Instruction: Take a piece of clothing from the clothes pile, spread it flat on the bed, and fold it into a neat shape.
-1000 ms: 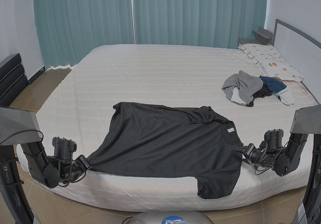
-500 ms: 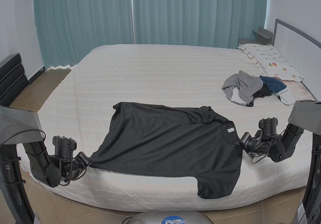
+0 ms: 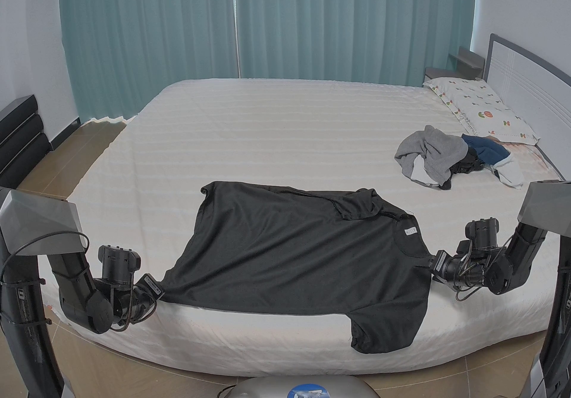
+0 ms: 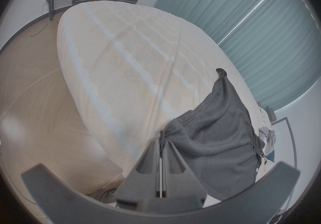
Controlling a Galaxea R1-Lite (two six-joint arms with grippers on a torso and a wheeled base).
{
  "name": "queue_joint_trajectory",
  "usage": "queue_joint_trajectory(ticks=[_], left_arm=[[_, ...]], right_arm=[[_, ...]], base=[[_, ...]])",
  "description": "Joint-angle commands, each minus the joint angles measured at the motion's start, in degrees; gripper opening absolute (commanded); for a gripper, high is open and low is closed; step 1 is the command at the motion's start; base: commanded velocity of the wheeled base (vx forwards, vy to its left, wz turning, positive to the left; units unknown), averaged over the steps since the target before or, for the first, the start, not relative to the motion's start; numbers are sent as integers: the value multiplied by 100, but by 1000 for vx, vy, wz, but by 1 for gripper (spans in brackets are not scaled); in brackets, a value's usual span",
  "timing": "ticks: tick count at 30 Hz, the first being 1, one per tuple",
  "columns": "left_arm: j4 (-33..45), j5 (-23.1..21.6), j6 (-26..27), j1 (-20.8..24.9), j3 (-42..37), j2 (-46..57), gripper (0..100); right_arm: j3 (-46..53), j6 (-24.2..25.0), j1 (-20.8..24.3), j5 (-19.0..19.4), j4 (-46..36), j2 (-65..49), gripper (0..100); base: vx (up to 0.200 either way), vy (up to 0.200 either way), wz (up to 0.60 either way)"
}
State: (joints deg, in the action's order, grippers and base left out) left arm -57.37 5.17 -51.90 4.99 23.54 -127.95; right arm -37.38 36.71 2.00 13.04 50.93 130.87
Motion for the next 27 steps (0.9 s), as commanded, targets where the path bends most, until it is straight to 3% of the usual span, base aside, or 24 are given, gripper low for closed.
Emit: queue_joint_trajectory(ticks=[1, 10, 11, 27], left_arm=[[-2, 2, -5, 2, 1, -81, 0], [-2, 2, -5, 2, 1, -81, 0], [-2, 2, -5, 2, 1, -81, 0], [-29, 98, -119, -50, 142, -142, 0]], right_arm=[[231, -41, -33, 111, 4, -8, 100], [37, -58, 46, 163, -4, 167, 100], [-42, -58, 55, 172, -4, 194, 0], [-1228, -14, 187, 102, -189, 405, 0]], base=[[0, 0, 0], [0, 0, 0], [0, 0, 0], [0, 0, 0]])
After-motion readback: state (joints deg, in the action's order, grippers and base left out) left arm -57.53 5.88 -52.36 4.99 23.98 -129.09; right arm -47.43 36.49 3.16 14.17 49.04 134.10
